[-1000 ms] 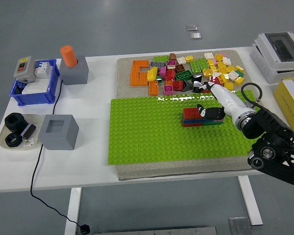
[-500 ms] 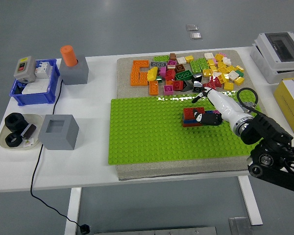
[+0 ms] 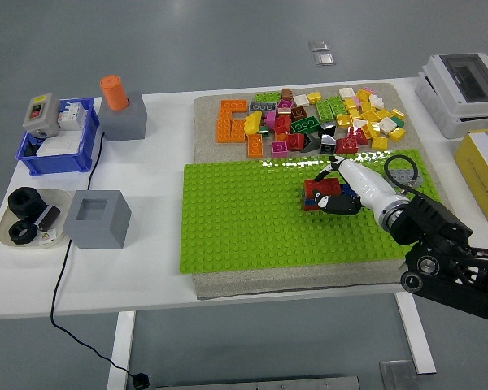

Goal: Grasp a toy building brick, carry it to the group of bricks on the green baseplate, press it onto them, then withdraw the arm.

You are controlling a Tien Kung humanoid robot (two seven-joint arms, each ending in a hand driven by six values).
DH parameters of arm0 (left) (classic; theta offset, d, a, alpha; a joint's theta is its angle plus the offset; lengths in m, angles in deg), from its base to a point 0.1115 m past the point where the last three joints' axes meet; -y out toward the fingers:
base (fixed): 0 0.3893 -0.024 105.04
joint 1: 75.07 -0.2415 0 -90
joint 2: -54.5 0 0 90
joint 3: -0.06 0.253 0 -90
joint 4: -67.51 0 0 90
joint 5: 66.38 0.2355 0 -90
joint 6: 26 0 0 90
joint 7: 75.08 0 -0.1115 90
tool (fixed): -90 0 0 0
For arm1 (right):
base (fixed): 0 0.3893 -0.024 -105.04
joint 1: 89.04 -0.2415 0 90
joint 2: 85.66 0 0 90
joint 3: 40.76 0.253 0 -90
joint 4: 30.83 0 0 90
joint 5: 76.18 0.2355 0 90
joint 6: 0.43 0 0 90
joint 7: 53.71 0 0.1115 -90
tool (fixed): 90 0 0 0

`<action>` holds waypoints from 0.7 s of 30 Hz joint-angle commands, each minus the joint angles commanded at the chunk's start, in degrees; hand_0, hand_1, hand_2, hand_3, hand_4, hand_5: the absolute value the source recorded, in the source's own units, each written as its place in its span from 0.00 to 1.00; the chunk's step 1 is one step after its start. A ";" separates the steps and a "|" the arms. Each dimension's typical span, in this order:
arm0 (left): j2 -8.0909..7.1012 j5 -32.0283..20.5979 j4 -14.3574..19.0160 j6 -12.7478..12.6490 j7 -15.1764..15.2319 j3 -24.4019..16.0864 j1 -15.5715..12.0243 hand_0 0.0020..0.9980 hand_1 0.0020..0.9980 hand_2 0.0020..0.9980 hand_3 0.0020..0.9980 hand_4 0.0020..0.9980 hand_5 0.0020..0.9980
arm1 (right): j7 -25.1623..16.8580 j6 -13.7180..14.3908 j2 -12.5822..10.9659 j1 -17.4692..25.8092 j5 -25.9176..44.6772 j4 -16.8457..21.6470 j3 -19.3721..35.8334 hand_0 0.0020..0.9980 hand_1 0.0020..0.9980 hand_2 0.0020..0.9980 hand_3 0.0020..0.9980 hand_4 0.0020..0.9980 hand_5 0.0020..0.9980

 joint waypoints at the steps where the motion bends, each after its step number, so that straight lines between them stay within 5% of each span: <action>1: -0.01 0.02 0.00 0.02 0.02 0.00 0.01 0.83 0.87 0.80 0.66 0.84 0.53 | -0.04 -0.03 0.06 0.00 0.17 -0.22 -0.05 1.00 0.99 0.99 0.66 0.57 0.33; 21: -0.08 0.39 -0.03 0.12 0.34 -0.13 0.23 0.83 0.87 0.80 0.66 0.85 0.54 | -0.42 -0.52 0.49 0.39 1.14 -2.31 -0.67 1.00 0.99 0.98 0.66 0.59 0.32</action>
